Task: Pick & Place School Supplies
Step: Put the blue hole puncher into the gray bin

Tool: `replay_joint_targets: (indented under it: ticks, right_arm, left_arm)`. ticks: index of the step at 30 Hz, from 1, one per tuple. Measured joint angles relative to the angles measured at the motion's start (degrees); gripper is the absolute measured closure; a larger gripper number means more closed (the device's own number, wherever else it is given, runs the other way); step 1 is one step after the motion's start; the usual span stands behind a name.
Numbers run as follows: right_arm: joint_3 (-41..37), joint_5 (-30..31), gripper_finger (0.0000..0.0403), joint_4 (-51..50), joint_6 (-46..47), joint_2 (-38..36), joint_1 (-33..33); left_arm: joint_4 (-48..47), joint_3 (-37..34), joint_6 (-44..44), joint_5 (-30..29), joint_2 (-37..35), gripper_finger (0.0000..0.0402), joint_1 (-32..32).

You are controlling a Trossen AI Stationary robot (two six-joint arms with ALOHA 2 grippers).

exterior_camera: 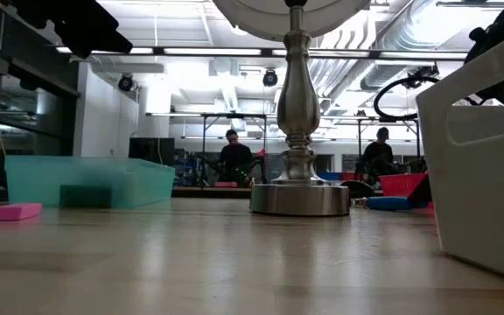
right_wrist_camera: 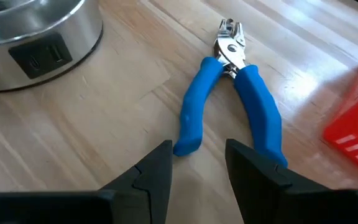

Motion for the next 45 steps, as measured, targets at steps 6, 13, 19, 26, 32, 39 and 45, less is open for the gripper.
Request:
replay_joint_targets:
  ticks: [6, 13, 19, 26, 32, 39, 45]
  right_arm:
    - [-0.02, -1.47, 0.0262, 0.91, -0.81, 0.00, -1.38]
    - [-0.02, -2.66, 0.0262, 3.47, -3.93, 0.72, -3.72]
    - [0.01, -4.55, 0.0262, 8.71, -8.25, 3.51, -7.13]
    - [0.11, -4.75, 0.0262, 16.48, -10.75, 8.78, -9.73]
    - [0.11, -5.19, 0.0262, 16.95, -10.77, 9.14, -9.77]
    - [0.09, -5.90, 0.0262, 16.90, -10.60, 9.14, -9.77]
    - [0.09, -6.34, 0.0287, 16.85, -10.51, 9.20, -9.77]
  left_arm:
    - [-0.02, 0.00, 0.00, 0.00, 0.00, 0.0197, -0.01]
    - [-0.06, 0.00, 0.02, 0.02, 0.00, 0.0197, -0.01]
    - [-0.07, 0.00, 0.02, 0.00, 0.00, 0.0197, -0.01]
    - [-0.08, 0.00, 0.01, 0.02, 0.02, 0.0197, 0.01]
    - [-0.09, 0.00, 0.02, 0.02, 0.02, 0.0197, 0.01]
    - [-0.07, 0.00, 0.01, 0.02, 0.02, 0.0197, 0.01]
    - [-0.07, 0.00, 0.01, 0.02, 0.02, 0.0197, 0.01]
